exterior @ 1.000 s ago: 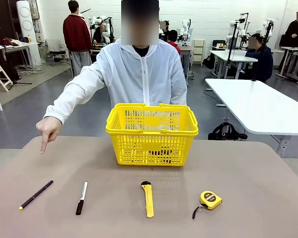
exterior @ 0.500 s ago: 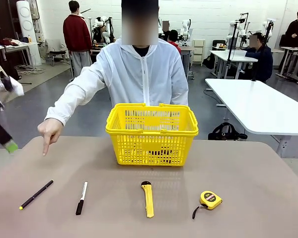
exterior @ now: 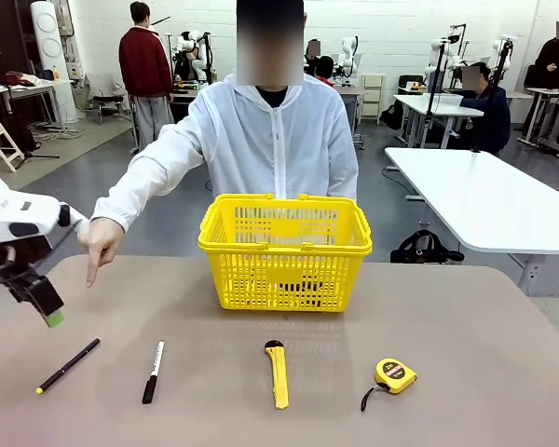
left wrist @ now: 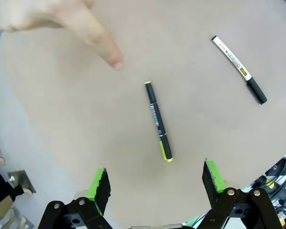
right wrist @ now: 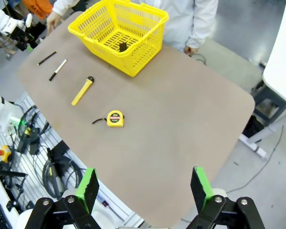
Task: Place the items the person wants into the basket.
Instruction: Pick up the item the person points to and place it in the Market Basket.
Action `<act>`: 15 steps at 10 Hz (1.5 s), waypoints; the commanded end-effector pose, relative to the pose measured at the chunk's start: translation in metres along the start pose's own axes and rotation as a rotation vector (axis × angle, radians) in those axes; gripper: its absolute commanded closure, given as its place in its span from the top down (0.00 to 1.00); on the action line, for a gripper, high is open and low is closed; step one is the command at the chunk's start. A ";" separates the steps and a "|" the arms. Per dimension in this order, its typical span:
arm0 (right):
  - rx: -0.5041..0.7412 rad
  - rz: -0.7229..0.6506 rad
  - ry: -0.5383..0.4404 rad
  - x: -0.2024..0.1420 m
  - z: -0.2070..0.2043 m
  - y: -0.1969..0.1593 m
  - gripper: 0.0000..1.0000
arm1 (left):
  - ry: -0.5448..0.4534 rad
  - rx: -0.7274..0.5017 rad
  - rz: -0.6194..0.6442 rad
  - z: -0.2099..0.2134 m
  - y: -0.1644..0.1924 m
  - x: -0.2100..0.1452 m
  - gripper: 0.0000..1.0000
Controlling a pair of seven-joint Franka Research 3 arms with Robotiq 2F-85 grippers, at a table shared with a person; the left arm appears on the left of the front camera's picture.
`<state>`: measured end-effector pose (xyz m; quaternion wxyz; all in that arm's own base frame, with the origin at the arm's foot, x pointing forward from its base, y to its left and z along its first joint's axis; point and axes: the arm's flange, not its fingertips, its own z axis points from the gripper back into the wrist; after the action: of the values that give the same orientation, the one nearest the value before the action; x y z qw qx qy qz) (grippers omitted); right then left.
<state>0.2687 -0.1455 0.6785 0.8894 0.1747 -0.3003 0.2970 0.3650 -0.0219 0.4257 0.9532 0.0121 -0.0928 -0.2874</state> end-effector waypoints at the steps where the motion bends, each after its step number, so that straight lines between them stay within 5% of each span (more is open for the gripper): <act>1: 0.011 0.007 -0.004 0.000 -0.001 0.000 1.00 | 0.001 -0.030 0.016 -0.031 -0.025 -0.015 1.00; 7: 0.011 0.007 -0.004 0.000 -0.001 0.000 1.00 | 0.047 -0.106 0.046 -0.088 -0.015 -0.009 1.00; 15: 0.011 0.007 -0.004 0.000 -0.001 0.000 1.00 | 0.058 -0.032 0.001 -0.131 -0.013 -0.012 1.00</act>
<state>0.2686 -0.1455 0.6785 0.8895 0.1746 -0.3003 0.2969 0.4052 -0.0364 0.3070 0.9591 -0.0060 -0.0525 -0.2780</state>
